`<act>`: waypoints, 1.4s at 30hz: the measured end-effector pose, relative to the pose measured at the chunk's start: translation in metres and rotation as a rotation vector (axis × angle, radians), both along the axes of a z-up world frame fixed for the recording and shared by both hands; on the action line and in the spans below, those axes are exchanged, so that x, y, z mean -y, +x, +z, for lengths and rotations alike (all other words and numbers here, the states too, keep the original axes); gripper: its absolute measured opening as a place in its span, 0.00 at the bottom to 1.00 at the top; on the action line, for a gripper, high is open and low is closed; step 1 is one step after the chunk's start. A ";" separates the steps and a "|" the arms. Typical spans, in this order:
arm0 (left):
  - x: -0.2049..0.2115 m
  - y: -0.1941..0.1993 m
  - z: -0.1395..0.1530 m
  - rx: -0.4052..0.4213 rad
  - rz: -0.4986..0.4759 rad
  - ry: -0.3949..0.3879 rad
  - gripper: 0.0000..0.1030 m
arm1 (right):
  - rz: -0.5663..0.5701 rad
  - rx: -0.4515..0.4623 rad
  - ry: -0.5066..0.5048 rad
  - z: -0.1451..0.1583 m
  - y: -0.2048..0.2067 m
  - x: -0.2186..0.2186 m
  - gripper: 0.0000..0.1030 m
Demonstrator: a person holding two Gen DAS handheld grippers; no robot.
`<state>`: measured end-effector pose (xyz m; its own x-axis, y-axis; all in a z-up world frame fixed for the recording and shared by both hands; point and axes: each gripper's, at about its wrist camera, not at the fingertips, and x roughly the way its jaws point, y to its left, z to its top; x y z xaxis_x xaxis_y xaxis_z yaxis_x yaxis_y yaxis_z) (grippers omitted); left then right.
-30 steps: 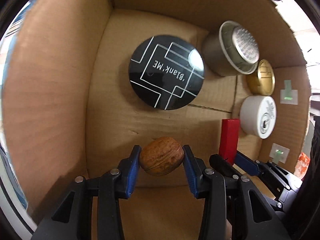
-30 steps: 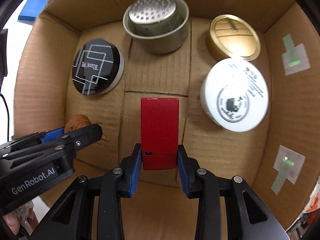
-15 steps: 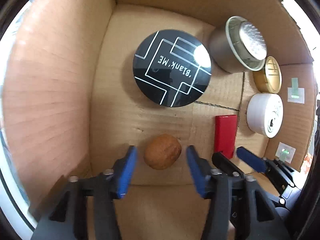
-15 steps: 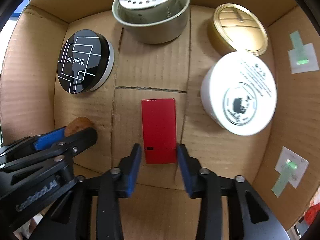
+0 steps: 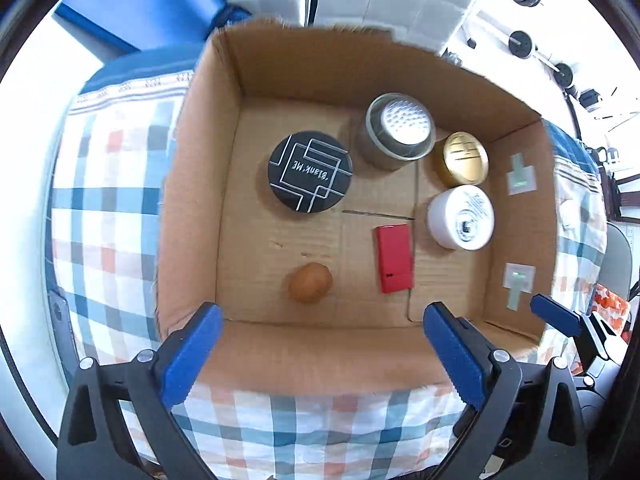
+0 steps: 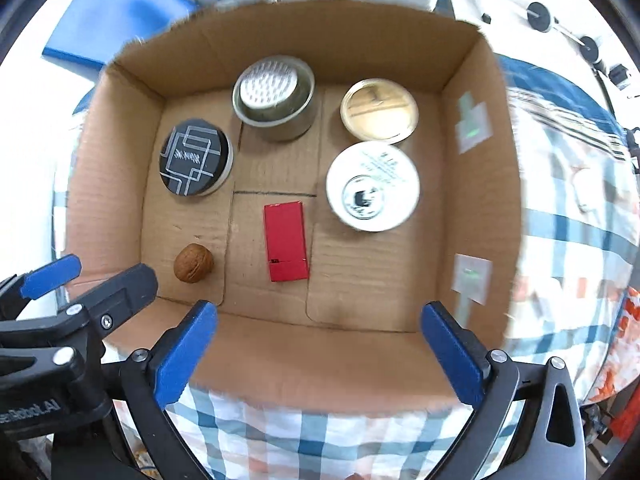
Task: Organize rigid objects
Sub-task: 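Lift both tools out of the box and move toward the white items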
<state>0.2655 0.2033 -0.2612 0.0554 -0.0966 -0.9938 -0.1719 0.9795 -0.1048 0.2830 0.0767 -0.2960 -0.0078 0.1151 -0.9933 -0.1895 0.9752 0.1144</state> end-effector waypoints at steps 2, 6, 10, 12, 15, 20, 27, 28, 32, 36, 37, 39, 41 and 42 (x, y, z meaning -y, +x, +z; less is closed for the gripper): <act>0.002 -0.004 0.014 0.024 -0.002 0.010 1.00 | -0.005 0.020 0.003 0.013 -0.006 0.009 1.00; 0.005 -0.015 0.045 0.082 -0.013 0.032 1.00 | -0.008 0.066 0.013 0.042 -0.019 0.028 1.00; 0.018 -0.028 0.069 0.137 -0.024 0.059 1.00 | -0.009 0.110 0.030 0.078 -0.037 0.040 1.00; 0.023 -0.036 0.083 0.161 -0.027 0.064 1.00 | -0.007 0.129 0.036 0.093 -0.043 0.045 1.00; 0.028 -0.045 0.098 0.185 -0.026 0.063 1.00 | -0.009 0.159 0.052 0.113 -0.053 0.054 1.00; 0.038 -0.055 0.123 0.230 -0.035 0.094 1.00 | 0.013 0.180 0.084 0.135 -0.066 0.060 1.00; 0.056 -0.060 0.137 0.246 -0.028 0.096 1.00 | -0.013 0.184 0.112 0.140 -0.068 0.082 1.00; 0.060 -0.060 0.138 0.247 -0.031 0.096 1.00 | -0.023 0.183 0.112 0.138 -0.068 0.090 1.00; 0.095 -0.052 0.135 0.248 -0.073 0.100 1.00 | -0.076 0.175 0.113 0.132 -0.065 0.130 1.00; 0.161 -0.036 0.121 0.235 -0.164 0.079 1.00 | -0.164 0.168 0.074 0.121 -0.061 0.191 1.00; 0.179 -0.033 0.115 0.230 -0.189 0.069 1.00 | -0.199 0.159 0.054 0.115 -0.060 0.215 1.00; 0.216 -0.025 0.100 0.224 -0.236 0.054 1.00 | -0.252 0.147 0.029 0.106 -0.059 0.252 1.00; 0.246 -0.018 0.084 0.217 -0.270 0.040 1.00 | -0.314 0.122 -0.006 0.089 -0.057 0.297 1.00; 0.267 -0.013 0.069 0.194 -0.286 0.052 1.00 | -0.333 0.113 -0.015 0.083 -0.056 0.311 1.00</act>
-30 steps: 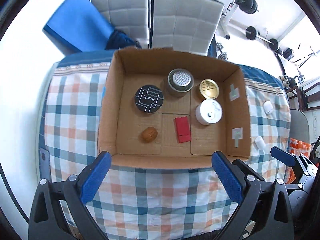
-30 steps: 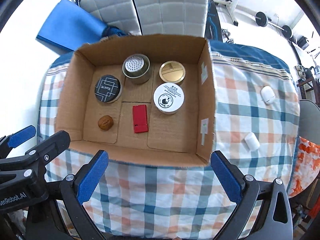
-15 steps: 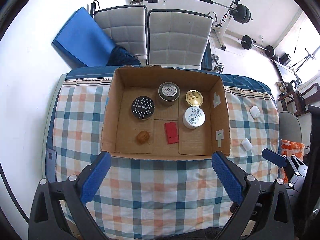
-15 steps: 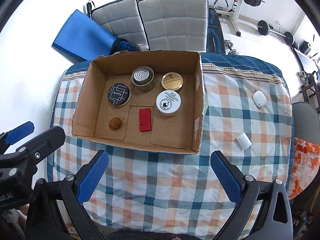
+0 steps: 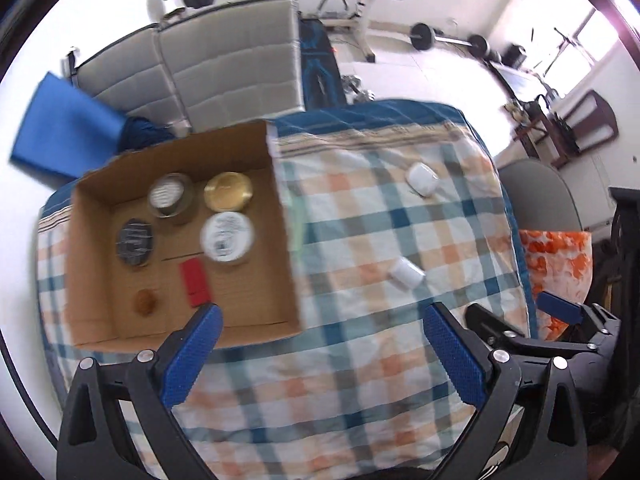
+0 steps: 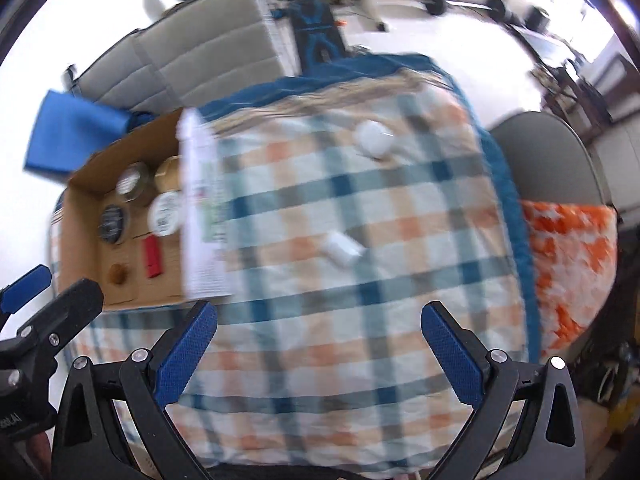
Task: Organize rigid objects
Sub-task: 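Lift both tools out of the box and move toward the white items, then grasp the white cylinder cap with left tool while right tool grasps the white earbud case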
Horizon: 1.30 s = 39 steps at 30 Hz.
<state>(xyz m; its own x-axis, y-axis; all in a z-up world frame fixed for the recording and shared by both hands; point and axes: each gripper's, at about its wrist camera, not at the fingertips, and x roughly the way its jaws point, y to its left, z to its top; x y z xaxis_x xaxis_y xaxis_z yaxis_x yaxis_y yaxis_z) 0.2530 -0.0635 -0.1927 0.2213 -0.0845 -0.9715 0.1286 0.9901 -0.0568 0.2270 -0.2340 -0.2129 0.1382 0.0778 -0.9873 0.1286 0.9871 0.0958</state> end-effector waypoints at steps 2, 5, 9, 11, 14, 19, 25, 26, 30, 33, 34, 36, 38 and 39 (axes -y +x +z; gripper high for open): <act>0.025 0.009 -0.024 -0.034 -0.020 -0.007 1.00 | -0.045 -0.031 -0.020 -0.020 0.003 0.039 1.00; 0.055 0.026 -0.069 -0.131 -0.002 -0.053 1.00 | -0.098 -0.059 -0.041 -0.047 0.010 0.080 1.00; 0.074 0.045 -0.126 -0.270 0.082 -0.127 0.81 | -0.154 -0.101 -0.003 -0.086 0.021 0.119 1.00; 0.080 0.051 -0.151 -0.323 0.115 -0.147 0.74 | -0.165 -0.112 0.002 -0.101 0.027 0.128 1.00; 0.083 0.060 -0.182 -0.379 0.175 -0.156 0.74 | -0.155 -0.137 0.013 -0.122 0.037 0.134 1.00; 0.089 0.070 -0.211 -0.421 0.214 -0.137 0.71 | -0.118 -0.165 0.017 -0.142 0.052 0.131 1.00; 0.109 0.077 -0.217 -0.399 0.128 -0.053 0.31 | -0.087 -0.173 0.055 -0.154 0.075 0.126 1.00; 0.110 0.079 -0.212 -0.382 0.118 -0.044 0.30 | -0.076 -0.168 0.068 -0.154 0.081 0.125 1.00; 0.103 0.098 -0.192 -0.289 0.129 -0.014 0.30 | -0.002 -0.117 0.100 -0.153 0.113 0.110 1.00; 0.089 0.119 -0.187 -0.251 0.171 -0.005 0.29 | 0.069 -0.062 0.092 -0.149 0.143 0.092 0.93; 0.085 0.125 -0.187 -0.246 0.182 0.000 0.29 | 0.104 -0.046 0.087 -0.150 0.157 0.083 0.85; 0.077 0.135 -0.187 -0.235 0.199 0.009 0.29 | 0.160 -0.022 0.065 -0.152 0.177 0.068 0.73; 0.071 0.144 -0.188 -0.227 0.210 0.021 0.29 | 0.221 0.005 0.028 -0.156 0.194 0.051 0.72; 0.069 0.147 -0.189 -0.227 0.213 0.022 0.29 | 0.241 0.009 0.008 -0.158 0.201 0.045 0.71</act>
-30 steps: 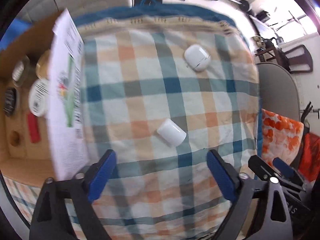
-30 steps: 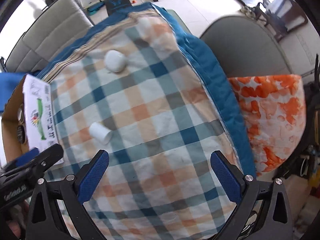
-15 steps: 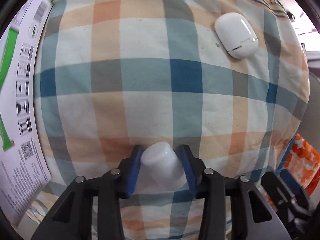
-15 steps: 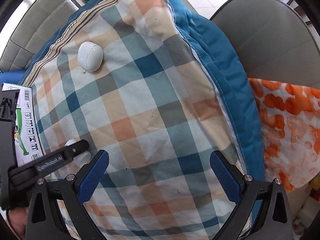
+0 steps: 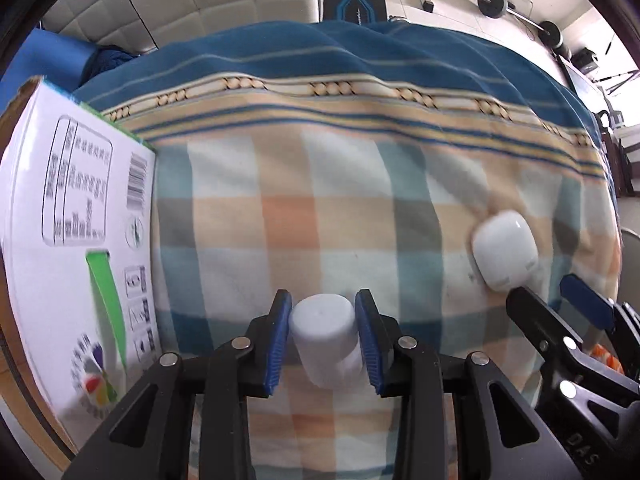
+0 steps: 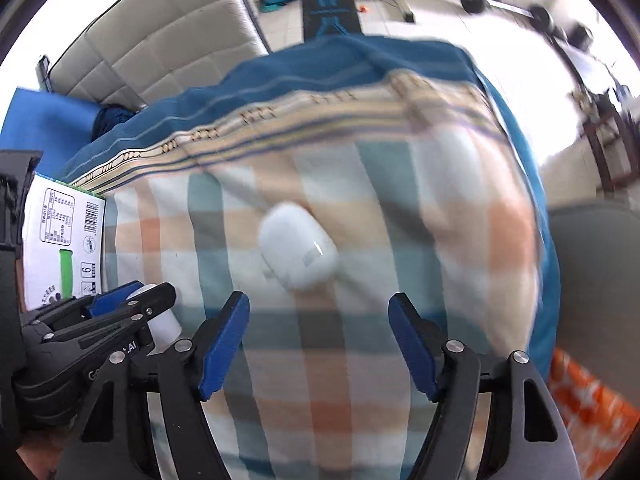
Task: Organize rigid objects
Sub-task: 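Grasp the white cylinder cap with left tool while right tool grasps the white earbud case, then carry the white cap and earbud case into the box and release both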
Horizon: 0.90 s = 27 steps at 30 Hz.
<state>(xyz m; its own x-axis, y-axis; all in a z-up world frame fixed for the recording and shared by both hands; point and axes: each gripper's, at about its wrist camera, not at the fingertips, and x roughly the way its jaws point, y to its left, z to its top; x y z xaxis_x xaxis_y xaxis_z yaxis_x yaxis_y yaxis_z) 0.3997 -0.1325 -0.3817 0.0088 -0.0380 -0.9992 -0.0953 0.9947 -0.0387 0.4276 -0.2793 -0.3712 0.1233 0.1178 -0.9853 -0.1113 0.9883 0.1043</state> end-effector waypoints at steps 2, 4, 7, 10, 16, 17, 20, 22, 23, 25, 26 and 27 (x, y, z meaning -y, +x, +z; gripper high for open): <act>-0.003 0.005 -0.002 -0.002 -0.005 0.001 0.29 | 0.053 -0.006 -0.047 -0.011 0.013 -0.016 0.71; -0.004 0.004 -0.005 -0.009 -0.007 0.005 0.29 | 0.080 -0.041 -0.099 -0.027 0.023 -0.025 0.62; -0.011 0.007 -0.009 -0.025 -0.009 0.006 0.29 | 0.072 -0.062 -0.126 -0.039 0.030 -0.030 0.55; -0.010 0.006 -0.009 -0.024 -0.024 0.015 0.29 | 0.051 -0.059 -0.179 -0.040 0.036 -0.037 0.31; 0.012 0.010 -0.011 -0.013 -0.050 0.005 0.29 | -0.028 -0.130 -0.083 -0.038 0.034 -0.018 0.24; 0.015 0.010 -0.009 -0.010 -0.058 0.003 0.29 | -0.053 -0.146 -0.048 -0.037 0.032 -0.013 0.24; 0.024 0.005 -0.001 -0.002 -0.076 -0.006 0.29 | -0.107 -0.168 0.033 -0.032 0.023 -0.002 0.24; 0.022 0.002 0.005 0.005 -0.084 -0.014 0.28 | -0.129 -0.177 0.064 -0.027 0.015 0.002 0.24; 0.023 -0.001 0.009 0.011 -0.091 -0.019 0.28 | -0.135 -0.178 0.073 -0.024 0.012 0.003 0.24; 0.026 -0.007 0.019 0.022 -0.104 -0.032 0.28 | -0.143 -0.173 0.085 -0.018 0.002 0.004 0.24; 0.027 -0.011 0.024 0.032 -0.110 -0.041 0.28 | -0.146 -0.170 0.088 -0.013 -0.003 0.004 0.24; 0.029 -0.016 0.032 0.042 -0.120 -0.044 0.28 | -0.149 -0.166 0.094 -0.008 -0.007 0.003 0.24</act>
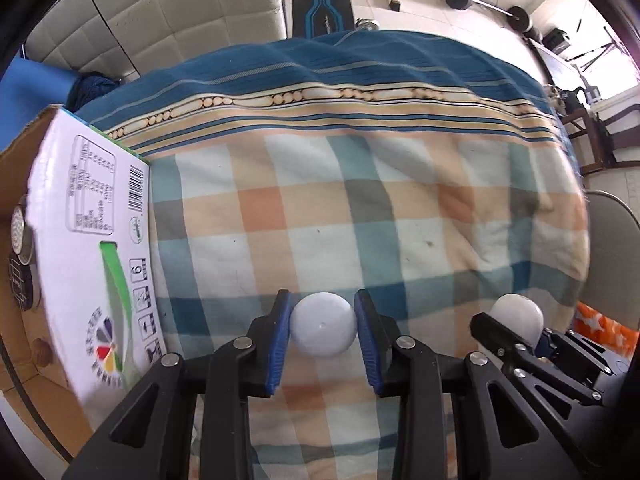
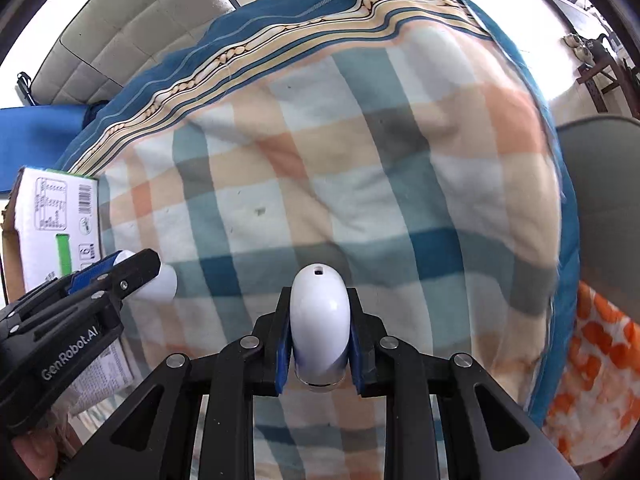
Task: Organize rigid objects
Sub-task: 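Carry the white cap and earbud case into the box and release both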
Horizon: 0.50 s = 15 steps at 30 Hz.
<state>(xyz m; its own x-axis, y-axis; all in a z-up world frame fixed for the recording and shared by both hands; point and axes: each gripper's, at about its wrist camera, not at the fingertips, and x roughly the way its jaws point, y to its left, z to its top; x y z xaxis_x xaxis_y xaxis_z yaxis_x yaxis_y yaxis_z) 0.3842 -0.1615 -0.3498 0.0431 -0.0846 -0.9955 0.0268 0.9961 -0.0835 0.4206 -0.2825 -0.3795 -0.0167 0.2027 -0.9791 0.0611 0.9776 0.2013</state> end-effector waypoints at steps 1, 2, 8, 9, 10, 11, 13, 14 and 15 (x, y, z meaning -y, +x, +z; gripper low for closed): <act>0.001 -0.004 0.007 0.009 -0.006 -0.009 0.28 | -0.001 0.004 0.008 0.005 -0.008 -0.002 0.24; 0.002 -0.009 0.017 0.020 -0.013 -0.027 0.28 | -0.004 0.013 0.009 0.012 -0.011 -0.003 0.24; -0.017 -0.033 0.078 0.096 -0.054 -0.089 0.28 | 0.008 0.084 0.033 0.069 -0.051 -0.025 0.24; -0.023 -0.039 0.090 0.114 -0.057 -0.096 0.28 | 0.019 0.095 0.037 0.080 -0.061 -0.025 0.24; -0.029 -0.042 0.102 0.129 -0.056 -0.100 0.28 | 0.023 0.112 0.047 0.093 -0.066 -0.034 0.24; -0.037 -0.045 0.111 0.143 -0.055 -0.104 0.28 | 0.032 0.123 0.056 0.103 -0.073 -0.040 0.24; -0.058 -0.051 0.132 0.173 -0.048 -0.107 0.28 | 0.049 0.146 0.074 0.125 -0.089 -0.049 0.24; -0.072 -0.056 0.143 0.190 -0.044 -0.102 0.28 | 0.065 0.153 0.079 0.134 -0.094 -0.059 0.24; -0.085 -0.059 0.150 0.201 -0.040 -0.096 0.28 | 0.074 0.161 0.087 0.143 -0.099 -0.069 0.24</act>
